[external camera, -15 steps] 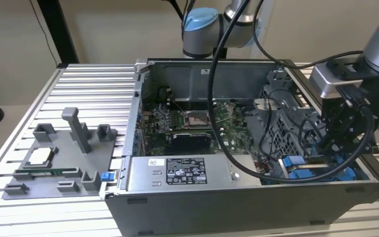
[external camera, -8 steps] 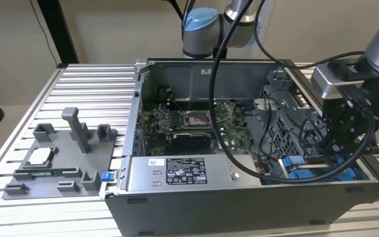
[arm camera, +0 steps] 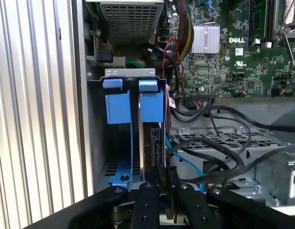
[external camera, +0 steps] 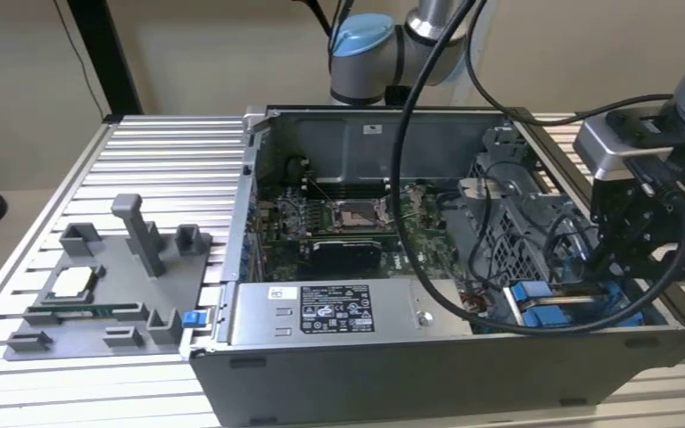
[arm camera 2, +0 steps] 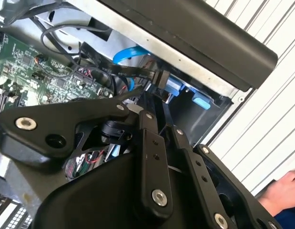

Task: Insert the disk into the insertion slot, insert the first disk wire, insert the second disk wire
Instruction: 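Insert the first disk wire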

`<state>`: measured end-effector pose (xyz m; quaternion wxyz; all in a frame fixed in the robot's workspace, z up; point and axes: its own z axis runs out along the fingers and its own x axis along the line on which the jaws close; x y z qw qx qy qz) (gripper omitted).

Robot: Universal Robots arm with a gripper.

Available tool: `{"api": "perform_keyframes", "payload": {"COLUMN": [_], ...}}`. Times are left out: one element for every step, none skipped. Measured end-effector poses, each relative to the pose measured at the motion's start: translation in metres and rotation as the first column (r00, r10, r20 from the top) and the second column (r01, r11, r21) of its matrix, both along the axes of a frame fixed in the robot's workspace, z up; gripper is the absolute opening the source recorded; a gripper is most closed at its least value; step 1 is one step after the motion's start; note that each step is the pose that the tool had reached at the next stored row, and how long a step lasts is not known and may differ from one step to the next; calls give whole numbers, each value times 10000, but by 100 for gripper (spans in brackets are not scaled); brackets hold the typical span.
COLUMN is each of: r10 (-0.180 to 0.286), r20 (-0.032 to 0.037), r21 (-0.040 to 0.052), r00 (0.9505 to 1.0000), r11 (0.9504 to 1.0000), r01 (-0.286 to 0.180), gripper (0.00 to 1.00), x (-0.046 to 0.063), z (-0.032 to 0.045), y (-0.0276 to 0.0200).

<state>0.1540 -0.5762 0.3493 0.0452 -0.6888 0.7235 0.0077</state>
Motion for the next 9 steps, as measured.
{"api": "perform_keyframes", "payload": {"r10": [-1, 0, -3, -8, -15, -28, -46, -62, -82], "r20": [-17, -19, -20, -20, -21, -21, -20, -20, -20], "r21": [-1, -3, -1, 5, 18, 38, 63, 83, 98], "r00": [10000, 10000, 10000, 10000, 10000, 10000, 10000, 10000, 10000], "r11": [10000, 10000, 10000, 10000, 10000, 10000, 10000, 9999, 9999], "r01": [1, 0, 3, 8, 15, 28, 46, 62, 83], "gripper": [0, 0, 0, 0, 0, 0, 0, 0, 0], "x": [9, 11, 11, 10, 11, 11, 10, 4, -5], "z": [0, 1, 0, -1, -3, -3, -3, -4, -6], "y": [-3, -3, -3, -3, -3, -4, -4, -3, -3]}}
